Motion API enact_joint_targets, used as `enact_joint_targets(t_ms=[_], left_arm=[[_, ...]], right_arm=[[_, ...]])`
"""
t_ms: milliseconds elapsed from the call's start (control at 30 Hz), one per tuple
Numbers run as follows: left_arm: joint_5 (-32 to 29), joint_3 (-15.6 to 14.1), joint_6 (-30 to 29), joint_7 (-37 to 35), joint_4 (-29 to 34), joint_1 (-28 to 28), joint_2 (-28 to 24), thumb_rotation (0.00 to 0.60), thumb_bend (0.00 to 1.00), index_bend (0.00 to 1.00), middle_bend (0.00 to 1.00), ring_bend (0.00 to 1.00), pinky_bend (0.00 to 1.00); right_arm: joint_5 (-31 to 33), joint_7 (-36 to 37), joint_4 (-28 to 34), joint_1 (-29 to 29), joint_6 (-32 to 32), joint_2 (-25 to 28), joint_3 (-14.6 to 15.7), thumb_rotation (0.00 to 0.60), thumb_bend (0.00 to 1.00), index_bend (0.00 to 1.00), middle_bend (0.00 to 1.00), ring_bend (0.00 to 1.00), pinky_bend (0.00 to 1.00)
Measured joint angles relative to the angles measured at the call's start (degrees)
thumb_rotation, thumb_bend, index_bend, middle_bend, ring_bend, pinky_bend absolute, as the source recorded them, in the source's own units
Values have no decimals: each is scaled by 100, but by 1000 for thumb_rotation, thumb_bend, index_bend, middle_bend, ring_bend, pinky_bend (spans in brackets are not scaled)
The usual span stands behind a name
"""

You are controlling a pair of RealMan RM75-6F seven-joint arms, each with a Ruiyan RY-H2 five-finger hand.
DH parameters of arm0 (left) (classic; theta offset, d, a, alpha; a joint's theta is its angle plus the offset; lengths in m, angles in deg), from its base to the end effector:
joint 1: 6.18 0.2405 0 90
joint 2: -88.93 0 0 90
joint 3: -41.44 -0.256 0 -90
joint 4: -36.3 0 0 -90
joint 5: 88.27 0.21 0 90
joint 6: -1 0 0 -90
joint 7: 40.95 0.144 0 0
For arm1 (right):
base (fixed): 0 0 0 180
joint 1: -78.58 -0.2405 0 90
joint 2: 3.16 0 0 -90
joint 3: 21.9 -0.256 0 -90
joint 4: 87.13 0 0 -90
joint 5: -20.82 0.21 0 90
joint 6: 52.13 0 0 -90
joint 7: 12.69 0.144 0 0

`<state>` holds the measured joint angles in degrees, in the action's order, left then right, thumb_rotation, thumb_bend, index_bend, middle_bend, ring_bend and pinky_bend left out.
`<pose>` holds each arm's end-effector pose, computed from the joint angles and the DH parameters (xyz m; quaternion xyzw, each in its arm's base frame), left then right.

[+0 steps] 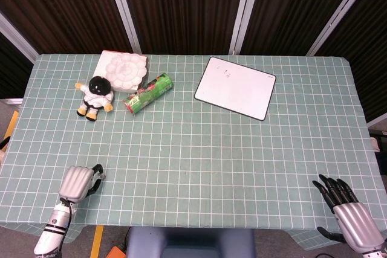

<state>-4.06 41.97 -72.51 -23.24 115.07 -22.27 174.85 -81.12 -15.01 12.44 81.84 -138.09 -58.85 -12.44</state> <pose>-0.2831 0.2270 0.0217 -0.7120 -0.3358 -0.3213 0.5264 -0.2934 -0.0872 0.1557 0.6815 -0.4204 0.3215 0.5054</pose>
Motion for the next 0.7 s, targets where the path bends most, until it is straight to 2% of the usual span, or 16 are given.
enact_joint_targets(t_ms=[133,267,333,367,400,433,467,500,533,567,700], left_arm=[[38,-12,-43,-53,22,9,-3,600,410,312,1000,1000,1000],[173,-53,-238,-154,120,69,-80,600,406,165,985,989,1000],[310,-104,-405,-256,207,124,-163,600,401,78,850,865,992],[435,-167,-523,-369,290,171,-249,600,399,39,709,718,922],[539,-231,-604,-480,366,208,-333,600,397,11,519,512,754],[653,-310,-689,-612,454,251,-437,600,396,3,415,392,626],[820,-437,-814,-797,585,315,-609,600,393,0,260,213,406],[955,-543,-926,-924,687,373,-759,600,392,0,167,103,275],[1090,-649,-1059,-1035,784,441,-917,600,391,0,114,43,195],[1252,-768,-1270,-1162,885,543,-1119,600,392,0,89,22,160],[1744,-1055,-2071,-1623,1003,896,-1466,600,396,0,32,0,80]], right_arm=[[8,2,3,0,-5,0,-6,600,181,0,0,0,0],[-5,-3,0,7,-20,-1,-3,600,181,0,0,0,0],[-10,-6,0,11,-31,-2,-4,600,181,0,0,0,0],[-13,-9,0,14,-38,-4,-4,600,181,0,0,0,0],[-15,-12,0,17,-43,-5,-4,600,181,0,0,0,0],[-18,-16,0,20,-46,-7,-3,600,181,0,0,0,0],[-25,-22,-1,21,-48,-8,-1,600,181,0,0,0,0],[-31,-28,-3,23,-50,-10,0,600,181,0,0,0,0],[-30,-31,-6,23,-48,-11,1,600,181,0,0,0,0],[-28,-33,-7,20,-38,-13,2,600,181,0,0,0,0],[-77,-18,-6,-1,-7,-10,22,600,181,0,0,0,0]])
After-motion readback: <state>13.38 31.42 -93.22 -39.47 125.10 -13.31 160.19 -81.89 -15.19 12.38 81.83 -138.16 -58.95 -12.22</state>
